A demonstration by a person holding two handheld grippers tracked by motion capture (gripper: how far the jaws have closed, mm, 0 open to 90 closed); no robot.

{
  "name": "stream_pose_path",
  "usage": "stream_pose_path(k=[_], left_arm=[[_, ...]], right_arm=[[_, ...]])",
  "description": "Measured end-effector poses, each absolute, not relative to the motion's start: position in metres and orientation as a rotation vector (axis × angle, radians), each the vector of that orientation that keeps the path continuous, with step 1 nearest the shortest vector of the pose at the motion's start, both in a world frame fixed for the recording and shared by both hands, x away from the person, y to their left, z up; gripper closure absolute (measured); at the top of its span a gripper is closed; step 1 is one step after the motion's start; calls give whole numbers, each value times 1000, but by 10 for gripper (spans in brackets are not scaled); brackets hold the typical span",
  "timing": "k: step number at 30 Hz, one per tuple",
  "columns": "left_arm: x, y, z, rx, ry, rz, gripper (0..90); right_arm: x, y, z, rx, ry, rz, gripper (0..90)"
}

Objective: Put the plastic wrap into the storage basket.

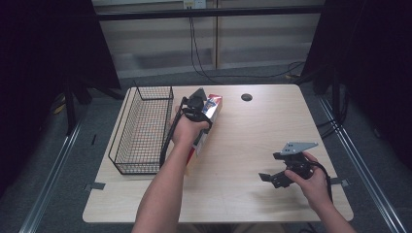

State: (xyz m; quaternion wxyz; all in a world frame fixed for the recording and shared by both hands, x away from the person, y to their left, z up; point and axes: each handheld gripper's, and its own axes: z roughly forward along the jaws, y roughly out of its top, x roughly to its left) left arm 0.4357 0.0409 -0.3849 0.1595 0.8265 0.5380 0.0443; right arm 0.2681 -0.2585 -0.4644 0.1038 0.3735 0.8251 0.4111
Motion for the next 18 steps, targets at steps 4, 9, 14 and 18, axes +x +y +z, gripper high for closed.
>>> stream_pose_path(k=[4,9,14,18], left_arm=[[434,47,-377,2361,1559,130,439],[433,53,-369,2344,1570,137,439],[433,57,-361,2331,1588,138,439],[432,61,-356,2318,1606,140,439]], right_arm=[[267,-258,-463,1105,2430,1216,8],[268,-258,-463,1105,2428,1212,9],[267,-257,-463,1097,2434,1209,9],[267,-257,-463,1098,2433,1207,9]])
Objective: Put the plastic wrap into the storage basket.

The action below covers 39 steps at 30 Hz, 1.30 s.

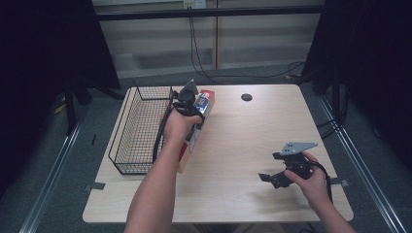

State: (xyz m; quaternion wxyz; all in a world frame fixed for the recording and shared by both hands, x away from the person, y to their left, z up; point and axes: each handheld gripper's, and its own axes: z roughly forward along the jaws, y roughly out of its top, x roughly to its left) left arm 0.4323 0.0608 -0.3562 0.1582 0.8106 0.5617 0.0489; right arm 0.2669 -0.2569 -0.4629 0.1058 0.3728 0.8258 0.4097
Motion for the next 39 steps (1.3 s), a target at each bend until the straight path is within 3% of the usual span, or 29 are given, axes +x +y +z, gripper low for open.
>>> stream_pose_path(k=[39], left_arm=[[429,100,-322,2216,1759,169,439]], right_arm=[[267,-257,-462,1099,2434,1223,9]])
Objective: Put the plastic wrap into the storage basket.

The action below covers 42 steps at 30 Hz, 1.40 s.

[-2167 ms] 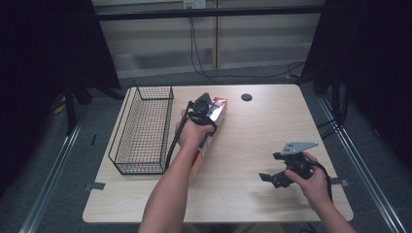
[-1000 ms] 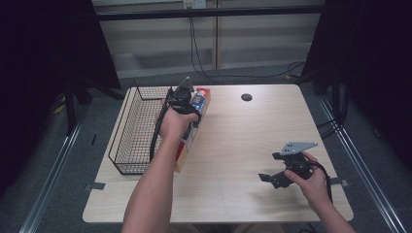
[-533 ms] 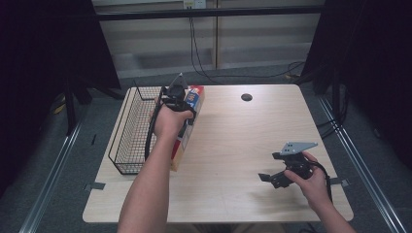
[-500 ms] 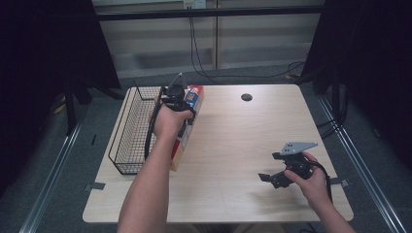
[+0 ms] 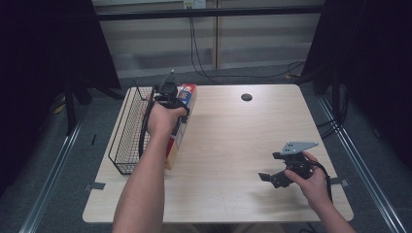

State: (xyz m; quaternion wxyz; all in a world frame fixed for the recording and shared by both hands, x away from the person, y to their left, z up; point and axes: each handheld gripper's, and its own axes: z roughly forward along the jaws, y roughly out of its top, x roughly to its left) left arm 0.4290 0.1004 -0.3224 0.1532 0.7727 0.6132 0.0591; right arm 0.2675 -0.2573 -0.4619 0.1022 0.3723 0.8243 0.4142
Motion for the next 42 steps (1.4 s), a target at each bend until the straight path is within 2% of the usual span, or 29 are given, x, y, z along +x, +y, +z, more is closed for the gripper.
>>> stream_pose_path(k=[42], left_arm=[[422,144,-318,2131,1881,201,440]], right_arm=[[267,-255,-462,1086,2444,1223,8]])
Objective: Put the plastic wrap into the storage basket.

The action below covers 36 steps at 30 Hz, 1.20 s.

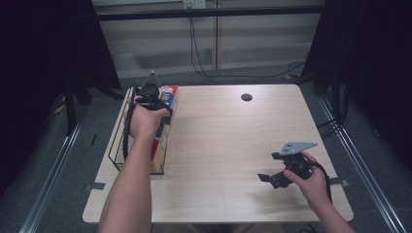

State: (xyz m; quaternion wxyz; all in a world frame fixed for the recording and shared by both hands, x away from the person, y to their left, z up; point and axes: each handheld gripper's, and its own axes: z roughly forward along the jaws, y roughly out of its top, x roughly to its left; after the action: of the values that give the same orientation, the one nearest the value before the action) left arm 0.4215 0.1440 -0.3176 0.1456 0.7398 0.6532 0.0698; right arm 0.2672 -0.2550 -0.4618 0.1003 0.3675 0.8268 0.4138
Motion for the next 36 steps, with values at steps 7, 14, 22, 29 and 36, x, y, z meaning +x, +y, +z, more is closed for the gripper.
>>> stream_pose_path(k=[7,14,22,29,36], left_arm=[[420,152,-318,2113,1898,216,440],[418,160,-317,2097,1919,228,440],[417,168,-320,2069,1948,238,440],[417,172,-324,2075,1954,226,440],[418,175,-330,2069,1971,220,440]], right_arm=[[267,-255,-462,1088,2443,1220,8],[267,-255,-462,1094,2443,1222,9],[267,-254,-462,1090,2442,1216,9],[267,-254,-462,1084,2443,1218,8],[267,-254,-462,1086,2443,1218,8]])
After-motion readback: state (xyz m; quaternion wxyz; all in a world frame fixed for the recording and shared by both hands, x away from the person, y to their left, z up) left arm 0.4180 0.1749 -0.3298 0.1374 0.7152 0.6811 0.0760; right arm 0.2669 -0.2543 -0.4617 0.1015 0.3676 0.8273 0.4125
